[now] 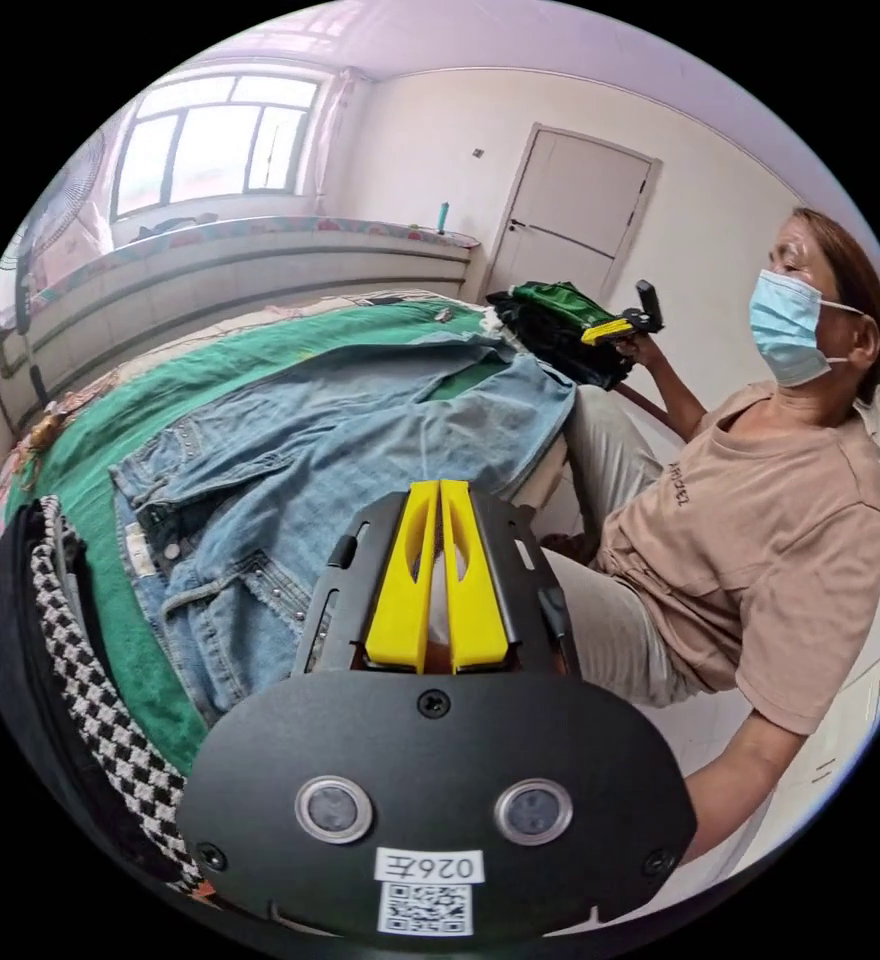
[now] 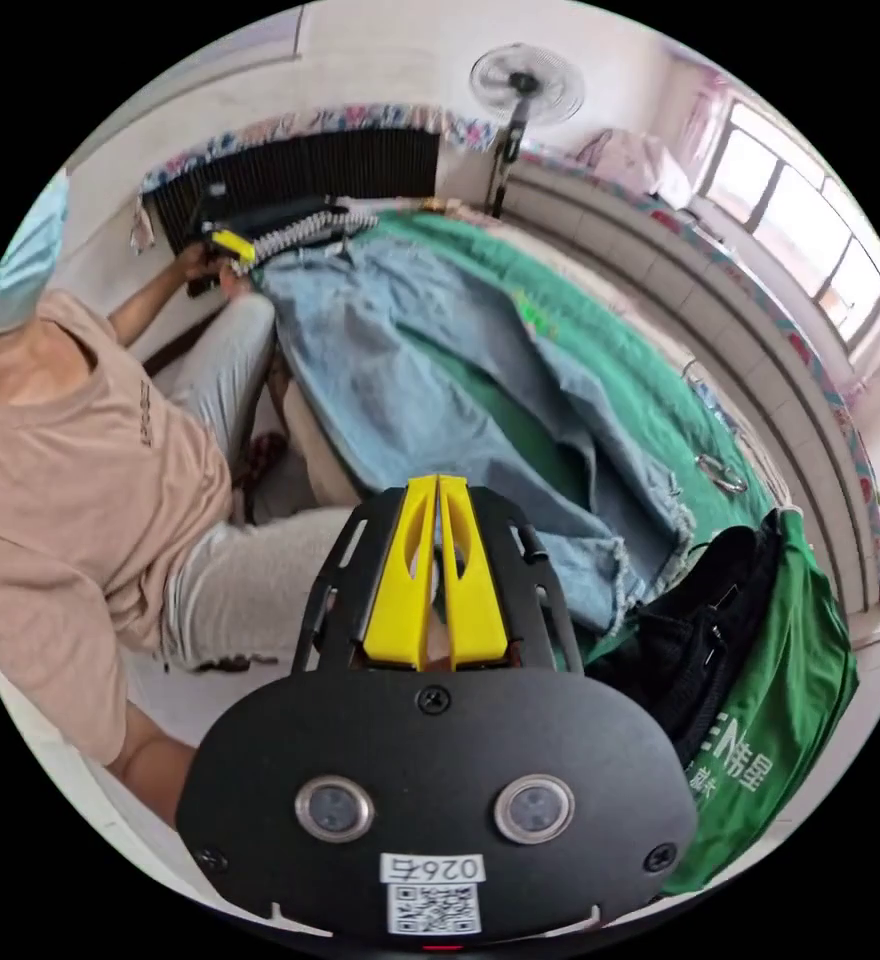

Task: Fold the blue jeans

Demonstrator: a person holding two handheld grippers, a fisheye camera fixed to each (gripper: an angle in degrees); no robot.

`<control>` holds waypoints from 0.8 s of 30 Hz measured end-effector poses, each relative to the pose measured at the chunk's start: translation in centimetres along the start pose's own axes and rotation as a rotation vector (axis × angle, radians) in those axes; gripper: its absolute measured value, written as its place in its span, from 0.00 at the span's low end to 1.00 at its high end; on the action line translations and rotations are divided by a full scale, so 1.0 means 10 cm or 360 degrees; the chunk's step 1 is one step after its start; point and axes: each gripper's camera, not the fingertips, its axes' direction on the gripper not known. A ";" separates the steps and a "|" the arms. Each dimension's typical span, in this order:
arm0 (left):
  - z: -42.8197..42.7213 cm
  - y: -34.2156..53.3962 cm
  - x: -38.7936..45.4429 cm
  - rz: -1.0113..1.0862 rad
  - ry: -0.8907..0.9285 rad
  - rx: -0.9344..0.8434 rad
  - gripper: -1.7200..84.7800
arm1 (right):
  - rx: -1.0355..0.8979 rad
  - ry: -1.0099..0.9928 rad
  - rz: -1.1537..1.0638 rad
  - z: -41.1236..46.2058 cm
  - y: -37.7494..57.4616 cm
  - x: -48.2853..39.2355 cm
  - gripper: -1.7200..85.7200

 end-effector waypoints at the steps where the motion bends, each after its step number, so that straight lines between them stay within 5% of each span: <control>1: 0.01 -0.12 -0.08 -0.0029 -0.0150 0.0031 0.01 | 0.0175 0.0072 0.0076 -0.13 0.00 0.12 0.01; 5: 0.32 -0.77 -0.49 -0.0081 -0.0318 0.0129 0.04 | 0.0244 0.0534 0.0311 -0.06 -0.23 0.63 0.05; 10: 1.18 -1.68 -1.00 -0.0097 -0.0028 0.0031 0.07 | -0.0078 0.0384 0.0465 0.57 -0.75 1.41 0.15; 15: 2.29 -2.48 -1.32 -0.0153 0.0294 -0.0169 0.03 | -0.0273 0.0378 0.0477 1.32 -1.26 1.92 0.08; 19: 2.91 -2.98 -1.43 -0.0254 0.0353 -0.0189 0.06 | -0.0287 0.0813 0.0860 1.50 -1.63 2.65 0.05; 24: 3.31 -3.43 -1.19 -0.0040 0.0348 -0.0280 0.06 | -0.0219 0.0675 0.1163 1.23 -1.44 3.18 0.05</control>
